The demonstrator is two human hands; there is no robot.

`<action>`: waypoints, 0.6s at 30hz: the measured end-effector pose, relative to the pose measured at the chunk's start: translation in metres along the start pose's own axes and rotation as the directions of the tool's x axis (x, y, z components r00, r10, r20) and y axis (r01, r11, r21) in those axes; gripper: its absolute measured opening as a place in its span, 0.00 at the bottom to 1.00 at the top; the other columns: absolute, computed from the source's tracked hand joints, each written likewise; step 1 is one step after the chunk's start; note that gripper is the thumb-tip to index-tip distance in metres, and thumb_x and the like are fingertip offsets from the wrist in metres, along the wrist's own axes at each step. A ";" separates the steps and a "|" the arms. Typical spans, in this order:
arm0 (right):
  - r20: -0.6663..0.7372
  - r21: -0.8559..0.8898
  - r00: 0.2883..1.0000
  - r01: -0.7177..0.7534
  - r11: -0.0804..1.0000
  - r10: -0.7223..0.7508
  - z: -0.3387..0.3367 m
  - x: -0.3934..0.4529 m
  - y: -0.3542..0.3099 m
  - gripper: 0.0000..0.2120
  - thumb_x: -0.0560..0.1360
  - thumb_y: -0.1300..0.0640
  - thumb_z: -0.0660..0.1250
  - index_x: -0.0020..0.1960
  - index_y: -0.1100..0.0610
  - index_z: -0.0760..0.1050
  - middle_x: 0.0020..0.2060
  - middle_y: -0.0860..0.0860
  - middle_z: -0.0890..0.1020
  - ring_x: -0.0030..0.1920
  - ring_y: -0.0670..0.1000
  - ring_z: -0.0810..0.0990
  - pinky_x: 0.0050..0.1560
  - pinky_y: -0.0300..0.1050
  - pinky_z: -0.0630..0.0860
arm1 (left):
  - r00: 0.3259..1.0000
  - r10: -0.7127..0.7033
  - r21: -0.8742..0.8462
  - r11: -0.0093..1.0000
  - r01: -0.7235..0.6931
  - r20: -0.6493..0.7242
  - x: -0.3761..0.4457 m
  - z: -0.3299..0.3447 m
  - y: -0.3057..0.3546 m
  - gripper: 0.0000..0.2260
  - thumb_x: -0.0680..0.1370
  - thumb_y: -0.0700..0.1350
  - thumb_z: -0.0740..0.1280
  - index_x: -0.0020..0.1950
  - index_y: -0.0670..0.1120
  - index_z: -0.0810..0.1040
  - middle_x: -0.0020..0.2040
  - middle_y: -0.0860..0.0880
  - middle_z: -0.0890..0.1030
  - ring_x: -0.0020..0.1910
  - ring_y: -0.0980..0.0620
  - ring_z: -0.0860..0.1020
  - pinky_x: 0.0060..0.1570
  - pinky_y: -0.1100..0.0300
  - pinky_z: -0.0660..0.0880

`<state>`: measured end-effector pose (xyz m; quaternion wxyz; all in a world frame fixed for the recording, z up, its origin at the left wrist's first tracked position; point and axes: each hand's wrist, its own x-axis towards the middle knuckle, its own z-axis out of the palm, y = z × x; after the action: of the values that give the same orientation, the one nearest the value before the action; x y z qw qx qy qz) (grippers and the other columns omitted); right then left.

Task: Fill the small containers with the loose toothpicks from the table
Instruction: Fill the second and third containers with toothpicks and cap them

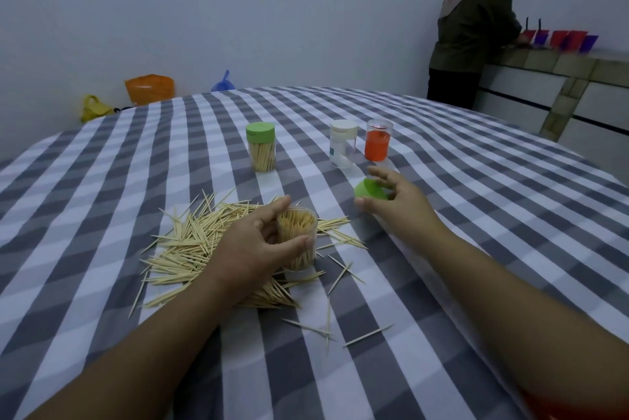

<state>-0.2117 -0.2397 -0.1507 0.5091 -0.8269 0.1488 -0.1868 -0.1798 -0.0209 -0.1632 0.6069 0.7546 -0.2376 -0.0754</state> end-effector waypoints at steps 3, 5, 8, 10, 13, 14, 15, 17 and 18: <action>0.072 0.344 0.996 0.027 0.939 -0.055 0.012 -0.013 -0.015 0.26 0.73 0.61 0.70 0.67 0.44 0.69 0.62 0.51 0.73 0.60 0.54 0.75 0.56 0.47 0.75 | 1.000 0.009 0.010 1.000 -0.009 0.002 0.000 0.001 -0.001 0.32 0.69 0.35 0.74 0.71 0.43 0.68 0.58 0.47 0.80 0.50 0.68 0.78 0.45 0.73 0.75; 0.089 0.558 0.992 0.023 0.830 -0.087 0.022 -0.023 -0.023 0.21 0.73 0.63 0.70 0.61 0.47 0.72 0.58 0.53 0.75 0.56 0.55 0.78 0.55 0.48 0.77 | 1.000 0.022 0.022 1.000 -0.021 -0.012 0.000 0.002 -0.002 0.32 0.69 0.35 0.74 0.71 0.43 0.69 0.56 0.48 0.80 0.48 0.68 0.79 0.44 0.73 0.75; 0.106 0.667 0.987 0.018 0.744 -0.120 0.036 -0.035 -0.029 0.16 0.68 0.57 0.72 0.54 0.52 0.75 0.54 0.55 0.78 0.54 0.53 0.80 0.53 0.45 0.78 | 0.999 0.040 0.022 0.999 -0.040 -0.017 -0.001 0.004 -0.002 0.33 0.69 0.36 0.75 0.71 0.44 0.68 0.55 0.46 0.81 0.45 0.67 0.80 0.43 0.73 0.75; 0.151 0.652 0.977 0.016 0.758 -0.151 0.043 -0.040 -0.028 0.16 0.65 0.58 0.72 0.52 0.55 0.75 0.49 0.53 0.81 0.48 0.48 0.82 0.47 0.40 0.78 | 0.999 0.044 0.004 0.999 -0.044 -0.015 -0.002 0.005 -0.003 0.32 0.68 0.36 0.75 0.70 0.47 0.68 0.52 0.49 0.82 0.45 0.65 0.81 0.45 0.70 0.77; 0.228 0.590 0.957 0.011 0.807 -0.179 0.046 -0.044 -0.025 0.13 0.69 0.68 0.71 0.50 0.57 0.74 0.44 0.50 0.83 0.44 0.44 0.83 0.42 0.36 0.78 | 0.999 0.047 -0.030 0.998 -0.047 -0.001 -0.001 0.003 -0.005 0.32 0.67 0.38 0.76 0.70 0.44 0.71 0.55 0.49 0.83 0.54 0.56 0.81 0.56 0.58 0.78; 0.240 0.567 0.953 0.016 0.823 -0.184 0.047 -0.044 -0.023 0.14 0.69 0.69 0.71 0.50 0.57 0.74 0.44 0.50 0.83 0.45 0.45 0.84 0.42 0.37 0.79 | 0.999 0.049 -0.040 0.998 -0.049 -0.003 0.000 0.001 -0.006 0.33 0.67 0.38 0.76 0.71 0.44 0.70 0.57 0.49 0.82 0.56 0.56 0.80 0.58 0.57 0.77; 0.246 0.546 0.950 0.029 0.837 -0.193 0.046 -0.044 -0.023 0.14 0.68 0.69 0.71 0.51 0.57 0.74 0.46 0.51 0.83 0.47 0.46 0.84 0.43 0.38 0.79 | 0.999 0.051 -0.044 0.998 -0.051 -0.009 0.000 0.000 -0.006 0.33 0.67 0.37 0.77 0.71 0.44 0.70 0.58 0.49 0.81 0.57 0.56 0.80 0.58 0.57 0.76; 0.249 0.500 0.945 0.062 0.864 -0.212 0.047 -0.042 -0.021 0.16 0.68 0.69 0.72 0.51 0.57 0.75 0.48 0.53 0.83 0.49 0.48 0.83 0.45 0.42 0.80 | 0.998 0.069 -0.032 0.997 -0.069 -0.014 0.000 0.001 -0.006 0.32 0.65 0.41 0.77 0.67 0.50 0.72 0.57 0.52 0.81 0.57 0.57 0.80 0.58 0.58 0.77; 0.250 0.474 0.942 0.081 0.877 -0.222 0.047 -0.042 -0.021 0.16 0.67 0.69 0.73 0.51 0.56 0.75 0.49 0.54 0.83 0.50 0.50 0.83 0.47 0.45 0.81 | 0.997 0.076 -0.019 0.997 -0.076 -0.017 0.000 0.002 -0.005 0.33 0.63 0.44 0.76 0.67 0.51 0.72 0.57 0.53 0.81 0.57 0.57 0.80 0.58 0.57 0.77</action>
<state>-0.2256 -0.1750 -0.1578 0.6893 -0.7114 -0.0434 -0.1299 -0.1796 -0.0218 -0.1682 0.6186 0.7397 -0.2604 -0.0483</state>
